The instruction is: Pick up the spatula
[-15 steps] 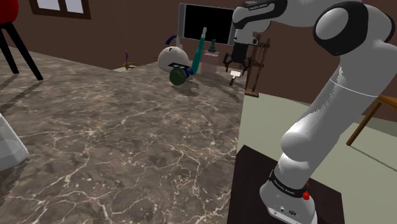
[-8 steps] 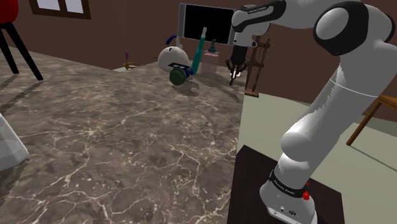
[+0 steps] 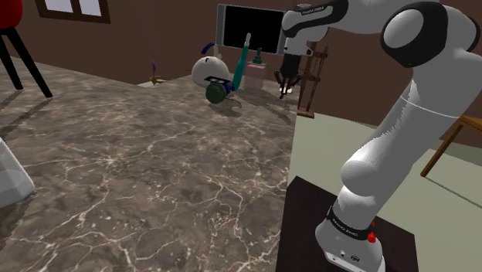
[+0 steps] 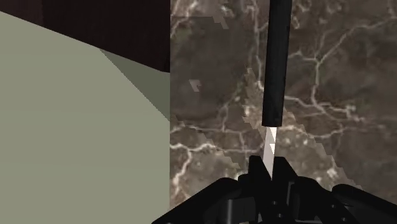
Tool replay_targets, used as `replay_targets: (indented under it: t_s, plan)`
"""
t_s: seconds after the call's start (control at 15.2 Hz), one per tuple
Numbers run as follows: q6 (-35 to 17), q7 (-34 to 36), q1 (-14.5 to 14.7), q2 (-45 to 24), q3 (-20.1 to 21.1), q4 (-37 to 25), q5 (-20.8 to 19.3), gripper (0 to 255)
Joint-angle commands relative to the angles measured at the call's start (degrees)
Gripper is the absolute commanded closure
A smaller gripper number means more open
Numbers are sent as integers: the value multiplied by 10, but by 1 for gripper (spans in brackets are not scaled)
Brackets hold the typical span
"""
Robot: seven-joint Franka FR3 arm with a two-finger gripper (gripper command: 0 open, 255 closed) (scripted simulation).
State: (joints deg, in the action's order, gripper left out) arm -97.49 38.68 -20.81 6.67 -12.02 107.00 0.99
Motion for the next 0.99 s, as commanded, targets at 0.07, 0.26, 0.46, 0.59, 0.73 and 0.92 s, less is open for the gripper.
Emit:
replay_targets:
  t_s: [0.07,0.26,0.46,0.59,0.73,0.92]
  plan:
    - [21,1,0,-1,0,-22,0,255]
    - [45,1,0,-3,0,-48,1,255]
    - [69,1,0,-7,0,-75,1,255]
    - [85,1,0,-10,0,-95,2,255]
    - [101,1,0,-14,-1,-115,3,255]
    - [110,1,0,-17,-1,-126,3,255]
